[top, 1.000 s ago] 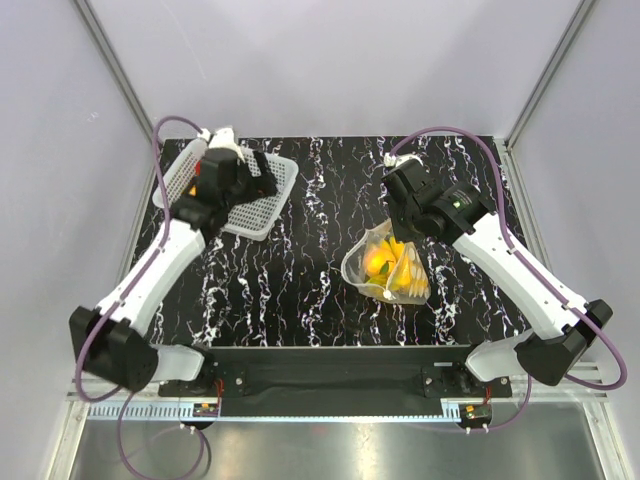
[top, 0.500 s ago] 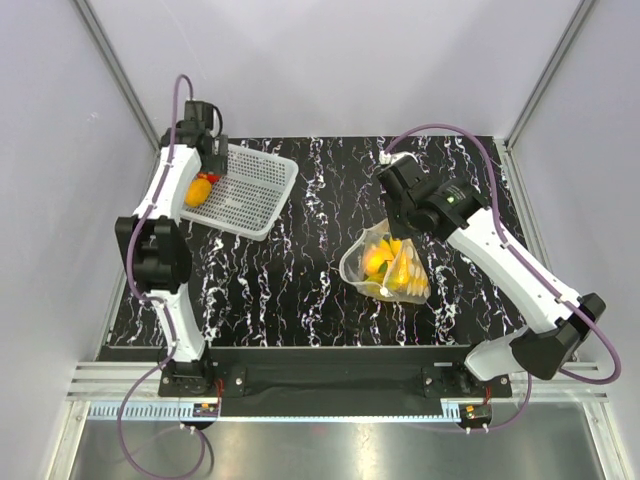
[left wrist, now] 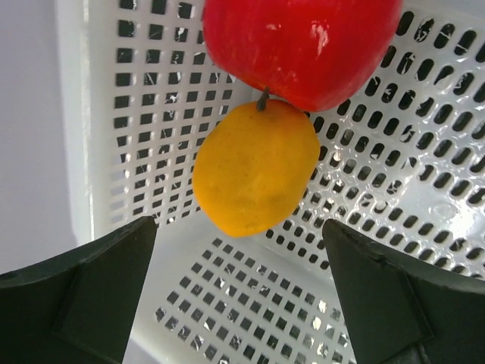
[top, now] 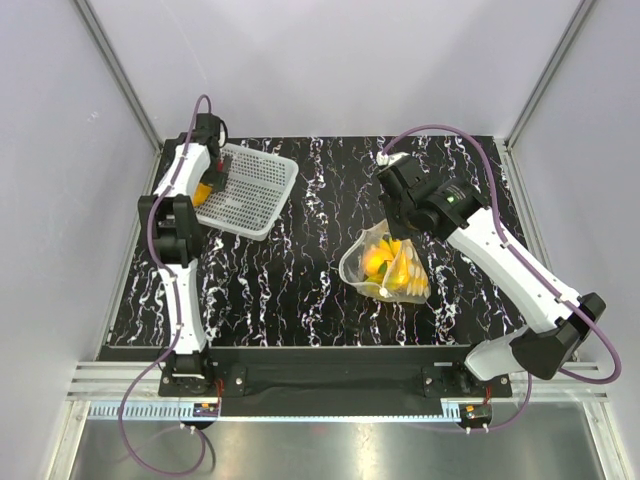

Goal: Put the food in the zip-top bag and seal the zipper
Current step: Pick up the fake fruit from the bin.

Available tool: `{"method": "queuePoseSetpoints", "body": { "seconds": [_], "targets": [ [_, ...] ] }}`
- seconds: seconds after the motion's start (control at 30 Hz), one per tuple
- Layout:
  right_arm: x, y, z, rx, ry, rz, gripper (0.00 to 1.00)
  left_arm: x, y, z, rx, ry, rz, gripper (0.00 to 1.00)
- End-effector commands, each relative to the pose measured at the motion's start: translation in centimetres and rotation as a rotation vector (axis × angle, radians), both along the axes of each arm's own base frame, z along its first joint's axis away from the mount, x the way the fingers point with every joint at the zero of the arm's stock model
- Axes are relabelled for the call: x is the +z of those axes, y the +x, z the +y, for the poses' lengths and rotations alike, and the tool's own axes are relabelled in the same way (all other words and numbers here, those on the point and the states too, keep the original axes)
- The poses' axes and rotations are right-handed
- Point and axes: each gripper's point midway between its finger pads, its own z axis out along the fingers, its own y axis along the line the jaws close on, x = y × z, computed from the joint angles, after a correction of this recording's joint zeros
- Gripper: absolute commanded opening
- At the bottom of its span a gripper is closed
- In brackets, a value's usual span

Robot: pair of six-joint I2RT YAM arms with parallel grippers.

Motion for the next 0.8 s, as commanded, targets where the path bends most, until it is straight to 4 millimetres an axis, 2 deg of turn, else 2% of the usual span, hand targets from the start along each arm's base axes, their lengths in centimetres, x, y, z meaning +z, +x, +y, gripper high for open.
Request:
{"method": "queuePoseSetpoints", "body": {
  "seconds": [0.0,0.07,0.23,0.27,0.3,0.4,0.43,0.47,0.53,0.57,0.6,0.63,0.67,0.7,0.73,0.77],
  "targets": [
    [2.2,-0.1,0.4,0.021,0.062,-0.057,0.00,1.9,1.8,0.5,-0.005,0.027,-0.055,0.97],
    [2.0,-0.2,0.6,0.030,0.067,-0.043,0.00,1.5,2.4,0.5,-0.002,0.022,-0.054,0.92],
    [1.5,-0.3,1.1,0.042,0.070,-0.025,0.00,-2.4,2.0,0.3,-0.014,0.015,0.034,0.86],
    [1.5,-0.2,1.2,0.044,0.073,-0.022,0.00,-2.7,2.1,0.3,-0.009,0.013,0.037,0.77],
    [1.5,-0.2,1.3,0.046,0.075,-0.019,0.00,-2.6,2.4,0.3,0.008,0.008,0.019,0.73],
    [1.5,-0.2,1.4,0.049,0.073,-0.016,0.00,-3.4,2.5,0.4,0.025,0.014,0.013,0.72],
    [1.4,-0.3,1.4,0.052,0.071,-0.015,0.00,-3.3,2.2,2.0,0.065,0.042,0.007,0.72],
    [1.2,-0.3,1.3,0.051,0.070,-0.012,0.00,-3.4,2.1,2.4,0.080,0.050,0.004,0.72],
    [1.1,-0.4,1.2,0.047,0.067,-0.013,0.00,-3.9,2.2,2.2,0.085,0.016,-0.005,0.67],
    [1.0,-0.4,1.2,0.046,0.064,-0.010,0.00,-4.0,2.3,2.0,0.094,-0.001,-0.014,0.61],
    [0.9,-0.4,1.1,0.045,0.060,-0.012,0.00,-4.0,2.2,1.9,0.101,-0.011,-0.014,0.50],
    [0.9,-0.4,1.1,0.042,0.057,-0.011,0.00,-3.5,2.4,1.7,0.103,-0.032,-0.029,0.34],
    [0.8,-0.4,1.0,0.037,0.054,-0.010,0.00,-3.1,2.4,1.4,0.112,-0.052,-0.043,0.27],
    [0.7,-0.4,0.9,0.037,0.051,-0.009,0.00,-2.5,2.6,1.0,0.107,-0.080,-0.066,0.24],
    [0.7,-0.4,0.9,0.037,0.051,-0.009,0.00,-0.6,2.8,0.8,0.106,-0.092,-0.112,0.23],
    [0.7,-0.4,0.9,0.036,0.048,-0.008,0.00,-0.6,2.3,0.6,0.102,-0.099,-0.111,0.23]
  ]
}}
